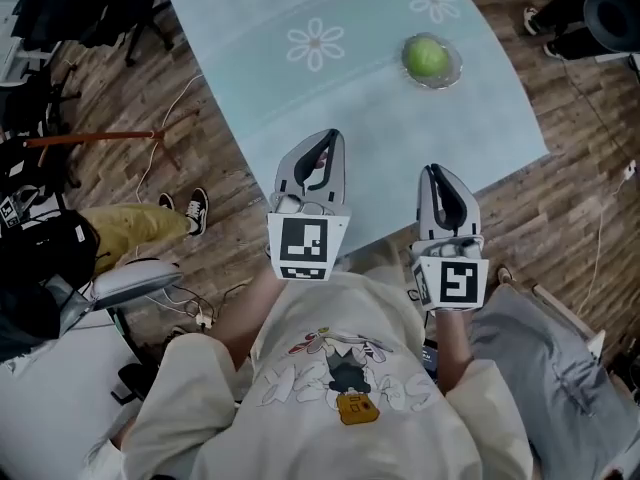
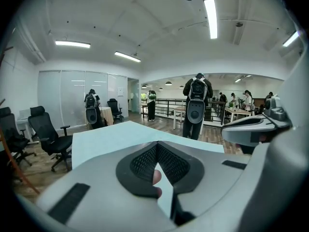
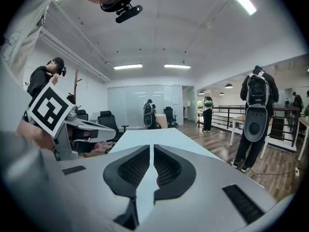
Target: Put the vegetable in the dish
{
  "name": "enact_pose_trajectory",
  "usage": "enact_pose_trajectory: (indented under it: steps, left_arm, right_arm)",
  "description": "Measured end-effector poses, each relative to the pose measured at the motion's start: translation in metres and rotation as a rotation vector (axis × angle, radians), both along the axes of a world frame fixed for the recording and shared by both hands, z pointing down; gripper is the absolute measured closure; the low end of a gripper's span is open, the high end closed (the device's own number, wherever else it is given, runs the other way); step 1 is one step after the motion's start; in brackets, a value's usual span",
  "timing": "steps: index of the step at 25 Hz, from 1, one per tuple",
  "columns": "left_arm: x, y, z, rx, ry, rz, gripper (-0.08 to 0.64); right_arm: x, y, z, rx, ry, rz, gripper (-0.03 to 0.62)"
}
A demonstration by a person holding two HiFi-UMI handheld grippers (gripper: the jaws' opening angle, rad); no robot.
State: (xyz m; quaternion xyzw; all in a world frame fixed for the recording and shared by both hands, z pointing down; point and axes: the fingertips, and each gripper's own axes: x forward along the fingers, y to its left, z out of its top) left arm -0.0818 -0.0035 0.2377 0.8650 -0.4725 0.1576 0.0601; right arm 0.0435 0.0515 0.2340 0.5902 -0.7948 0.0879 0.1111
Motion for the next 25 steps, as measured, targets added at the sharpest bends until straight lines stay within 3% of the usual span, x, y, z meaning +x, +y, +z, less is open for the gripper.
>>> enact_pose_trajectory:
  steps: [6, 10, 14, 17, 25]
  left_arm:
    - [-0.011, 0.032, -0.023, -0.018, 0.055, -0.053, 0.554]
    - [-0.024, 0.044, -0.035, 0.01, 0.057, -0.043, 0.552]
    - [-0.036, 0.052, -0.044, -0.023, 0.084, -0.091, 0.552]
    - [-0.039, 0.061, -0.046, 0.006, 0.072, -0.073, 0.553]
    - [-0.052, 0.078, -0.058, -0.009, 0.099, -0.116, 0.552]
  right_arm:
    - [-0.017, 0.005, -0.016, 0.023, -0.013, -0.036, 0.552]
    - [-0.032, 0.005, -0.029, 0.043, -0.018, -0.052, 0.552]
    - [-0.041, 0.008, -0.04, 0.052, -0.027, -0.061, 0.552]
    - [-0.044, 0.015, -0.044, 0.057, -0.031, -0.07, 0.552]
    - [-0.047, 0.025, -0.055, 0.062, -0.03, -0.072, 0.552]
